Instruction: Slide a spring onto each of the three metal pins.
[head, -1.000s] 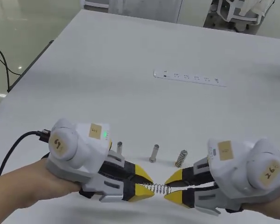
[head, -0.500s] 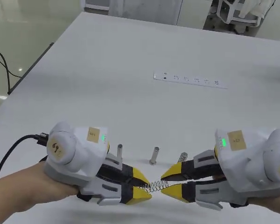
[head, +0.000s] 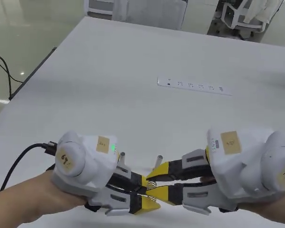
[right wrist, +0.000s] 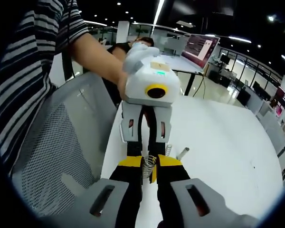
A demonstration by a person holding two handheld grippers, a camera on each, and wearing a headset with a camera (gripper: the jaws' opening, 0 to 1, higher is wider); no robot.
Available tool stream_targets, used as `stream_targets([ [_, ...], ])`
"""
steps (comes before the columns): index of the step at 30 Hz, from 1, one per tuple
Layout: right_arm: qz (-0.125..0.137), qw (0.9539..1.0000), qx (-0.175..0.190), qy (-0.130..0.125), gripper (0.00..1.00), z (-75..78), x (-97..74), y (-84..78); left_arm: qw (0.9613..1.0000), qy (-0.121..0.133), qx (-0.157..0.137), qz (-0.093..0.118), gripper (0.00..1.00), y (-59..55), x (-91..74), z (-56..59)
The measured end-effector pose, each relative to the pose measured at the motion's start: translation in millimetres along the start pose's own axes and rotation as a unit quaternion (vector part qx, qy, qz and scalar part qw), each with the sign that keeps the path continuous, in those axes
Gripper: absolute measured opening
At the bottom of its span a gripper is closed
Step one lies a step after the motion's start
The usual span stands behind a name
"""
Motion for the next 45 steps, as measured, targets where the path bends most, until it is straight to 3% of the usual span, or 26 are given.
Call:
stream_targets([
  [16, 0.003, 0.9996, -0.024, -0.014, 0.07, 0.0, -0.7, -0.9, 0.9998, 0.0, -0.019, -0.002, 0.03, -1.3, -2.7, 0.7],
  [30, -0.005, 0.9993, -0.021, -0.032, 0.07, 4.8, -2.5, -5.8, 0.9979, 0.009, -0.065, 0.001, 0.15, -9.3, -8.4, -3.0],
  [42, -0.011, 0.9981, -0.007, -0.061, 0.07, 15.7, -1.4, -13.0, 0.9955, 0.03, -0.09, 0.003, 0.23, -21.3, -25.2, -9.6],
  [45, -0.012, 0.9977, -0.006, -0.067, 0.07, 17.8, -1.6, -14.0, 0.9942, 0.041, -0.099, 0.008, 0.29, -24.7, -31.2, -12.8],
])
Point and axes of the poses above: the centre of the closed fingertips' face, and the gripper's own axes: x roughly forward along the fingers, z roughly to its right, y roughly out of its top, the point moved 4 cm from there along -x, roughly backward along the fingers, and after that the axes turned 9 degrees about -z, right-handed, at the moved point
